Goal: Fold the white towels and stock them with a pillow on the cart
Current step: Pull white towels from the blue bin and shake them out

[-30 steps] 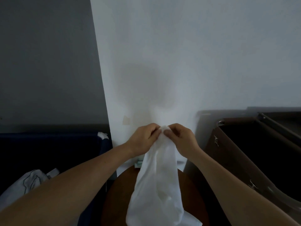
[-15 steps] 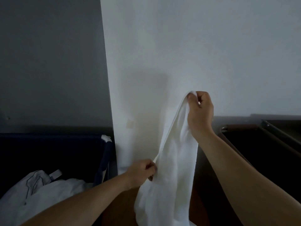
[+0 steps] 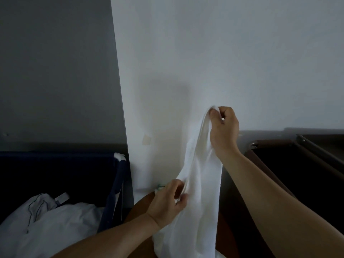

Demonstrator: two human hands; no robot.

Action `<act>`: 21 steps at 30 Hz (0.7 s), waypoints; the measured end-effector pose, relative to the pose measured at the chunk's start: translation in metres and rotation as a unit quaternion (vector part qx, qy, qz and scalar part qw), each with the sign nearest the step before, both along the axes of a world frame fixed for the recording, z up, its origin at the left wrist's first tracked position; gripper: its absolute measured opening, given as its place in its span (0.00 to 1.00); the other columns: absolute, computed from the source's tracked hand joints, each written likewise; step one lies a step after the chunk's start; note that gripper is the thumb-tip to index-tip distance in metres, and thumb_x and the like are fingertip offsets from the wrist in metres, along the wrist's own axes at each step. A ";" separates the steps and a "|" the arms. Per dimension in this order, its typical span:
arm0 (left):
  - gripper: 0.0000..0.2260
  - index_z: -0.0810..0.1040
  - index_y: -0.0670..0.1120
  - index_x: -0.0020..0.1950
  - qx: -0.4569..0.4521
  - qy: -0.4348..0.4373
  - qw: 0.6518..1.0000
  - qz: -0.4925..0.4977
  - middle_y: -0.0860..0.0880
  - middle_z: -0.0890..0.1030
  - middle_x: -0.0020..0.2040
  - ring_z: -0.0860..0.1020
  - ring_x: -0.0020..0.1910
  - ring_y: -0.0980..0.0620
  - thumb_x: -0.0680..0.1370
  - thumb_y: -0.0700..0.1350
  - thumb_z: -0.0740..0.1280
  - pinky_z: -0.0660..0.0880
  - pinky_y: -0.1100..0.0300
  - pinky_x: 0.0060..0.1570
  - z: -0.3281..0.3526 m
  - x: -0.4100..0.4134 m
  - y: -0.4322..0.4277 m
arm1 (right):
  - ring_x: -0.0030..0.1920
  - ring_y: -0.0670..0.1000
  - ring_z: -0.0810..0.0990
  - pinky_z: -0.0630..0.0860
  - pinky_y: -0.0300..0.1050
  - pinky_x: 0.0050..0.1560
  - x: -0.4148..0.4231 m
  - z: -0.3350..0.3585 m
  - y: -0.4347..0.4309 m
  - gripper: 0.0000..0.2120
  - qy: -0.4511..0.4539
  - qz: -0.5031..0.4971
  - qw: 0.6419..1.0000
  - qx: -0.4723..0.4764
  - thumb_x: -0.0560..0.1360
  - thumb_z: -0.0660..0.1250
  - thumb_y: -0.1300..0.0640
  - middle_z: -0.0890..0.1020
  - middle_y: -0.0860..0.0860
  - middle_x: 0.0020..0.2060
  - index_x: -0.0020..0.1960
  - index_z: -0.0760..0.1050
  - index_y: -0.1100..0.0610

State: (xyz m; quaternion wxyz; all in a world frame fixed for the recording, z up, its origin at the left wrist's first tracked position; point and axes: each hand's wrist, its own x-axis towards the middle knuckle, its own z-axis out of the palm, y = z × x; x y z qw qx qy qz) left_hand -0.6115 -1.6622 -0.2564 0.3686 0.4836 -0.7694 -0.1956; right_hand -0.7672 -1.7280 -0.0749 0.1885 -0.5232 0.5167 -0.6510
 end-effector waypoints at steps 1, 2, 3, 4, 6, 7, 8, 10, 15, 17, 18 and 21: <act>0.12 0.73 0.46 0.50 0.045 -0.007 0.999 -0.001 0.50 0.77 0.44 0.76 0.41 0.55 0.79 0.55 0.65 0.77 0.57 0.45 0.000 -0.001 0.000 | 0.37 0.42 0.72 0.70 0.38 0.41 -0.001 0.000 -0.001 0.07 0.000 -0.001 1.000 0.000 0.81 0.62 0.52 0.74 0.43 0.38 0.44 0.71 0.50; 0.12 0.73 0.45 0.47 0.093 -0.014 0.996 -0.005 0.49 0.78 0.42 0.75 0.39 0.55 0.79 0.54 0.65 0.77 0.59 0.42 0.000 -0.003 0.001 | 0.38 0.42 0.72 0.70 0.38 0.41 -0.002 0.000 -0.001 0.06 0.004 -0.003 1.000 0.001 0.81 0.62 0.52 0.75 0.43 0.39 0.45 0.72 0.51; 0.13 0.73 0.44 0.45 0.122 -0.009 0.992 -0.007 0.48 0.77 0.40 0.74 0.36 0.55 0.79 0.53 0.65 0.75 0.59 0.39 -0.001 -0.006 0.001 | 0.38 0.42 0.72 0.70 0.38 0.41 -0.002 0.000 -0.001 0.06 0.007 -0.005 1.000 0.003 0.81 0.62 0.53 0.75 0.43 0.39 0.46 0.72 0.52; 0.15 0.73 0.41 0.43 0.139 0.007 0.990 -0.004 0.47 0.77 0.38 0.72 0.34 0.56 0.80 0.52 0.65 0.73 0.56 0.37 -0.003 -0.008 0.001 | 0.38 0.42 0.72 0.70 0.38 0.41 -0.003 0.000 -0.002 0.06 0.007 -0.004 1.000 0.004 0.81 0.62 0.53 0.75 0.43 0.39 0.46 0.72 0.51; 0.16 0.73 0.39 0.43 0.166 0.060 0.984 0.023 0.48 0.75 0.35 0.72 0.33 0.56 0.82 0.50 0.61 0.72 0.55 0.35 -0.002 -0.009 -0.002 | 0.36 0.42 0.71 0.69 0.38 0.40 -0.008 -0.002 -0.003 0.07 0.011 -0.006 1.000 0.006 0.81 0.62 0.53 0.74 0.43 0.37 0.44 0.71 0.50; 0.15 0.73 0.40 0.44 0.176 0.085 0.980 0.045 0.49 0.75 0.35 0.72 0.33 0.55 0.83 0.49 0.59 0.72 0.56 0.35 0.001 -0.006 -0.007 | 0.36 0.43 0.71 0.70 0.39 0.40 -0.013 -0.004 -0.003 0.08 0.024 -0.011 1.000 0.009 0.81 0.62 0.52 0.74 0.43 0.37 0.43 0.71 0.50; 0.14 0.73 0.41 0.45 0.182 0.105 0.975 0.071 0.48 0.75 0.36 0.74 0.34 0.54 0.84 0.49 0.57 0.74 0.57 0.37 0.007 -0.003 -0.012 | 0.37 0.44 0.72 0.70 0.41 0.41 -0.020 -0.006 -0.004 0.07 0.045 -0.018 0.999 0.018 0.80 0.61 0.52 0.74 0.43 0.37 0.43 0.71 0.50; 0.12 0.73 0.44 0.47 0.169 0.157 0.965 0.126 0.45 0.77 0.39 0.76 0.37 0.48 0.84 0.49 0.56 0.77 0.51 0.41 0.026 0.005 -0.026 | 0.39 0.47 0.74 0.71 0.45 0.41 -0.036 -0.012 -0.005 0.06 0.115 -0.045 0.991 0.050 0.79 0.61 0.53 0.76 0.45 0.38 0.45 0.72 0.53; 0.12 0.68 0.46 0.42 0.065 0.065 0.991 0.099 0.51 0.71 0.36 0.68 0.34 0.55 0.84 0.46 0.55 0.66 0.68 0.31 0.113 0.015 -0.066 | 0.43 0.56 0.78 0.72 0.48 0.42 -0.050 -0.036 -0.002 0.04 0.231 -0.072 0.964 0.111 0.77 0.64 0.56 0.78 0.50 0.42 0.47 0.74 0.57; 0.11 0.69 0.44 0.44 0.057 -0.044 0.997 0.024 0.51 0.71 0.38 0.68 0.36 0.54 0.84 0.45 0.55 0.65 0.67 0.34 0.137 0.012 -0.077 | 0.47 0.50 0.77 0.70 0.44 0.48 -0.041 -0.039 0.004 0.14 0.252 0.010 0.961 0.113 0.75 0.69 0.55 0.77 0.46 0.49 0.59 0.73 0.51; 0.10 0.70 0.44 0.45 0.054 -0.084 0.995 -0.006 0.52 0.71 0.38 0.69 0.37 0.53 0.84 0.45 0.56 0.66 0.67 0.35 0.143 0.010 -0.081 | 0.49 0.48 0.76 0.69 0.43 0.50 -0.036 -0.040 0.007 0.24 0.304 0.068 0.944 0.104 0.73 0.72 0.53 0.75 0.44 0.52 0.66 0.70 0.48; 0.08 0.72 0.44 0.47 0.044 -0.113 0.991 -0.062 0.53 0.73 0.38 0.70 0.36 0.55 0.83 0.44 0.58 0.67 0.68 0.34 0.151 0.002 -0.087 | 0.53 0.45 0.75 0.71 0.40 0.54 -0.020 -0.042 0.014 0.37 0.428 0.177 0.876 0.132 0.68 0.76 0.41 0.69 0.42 0.59 0.73 0.64 0.43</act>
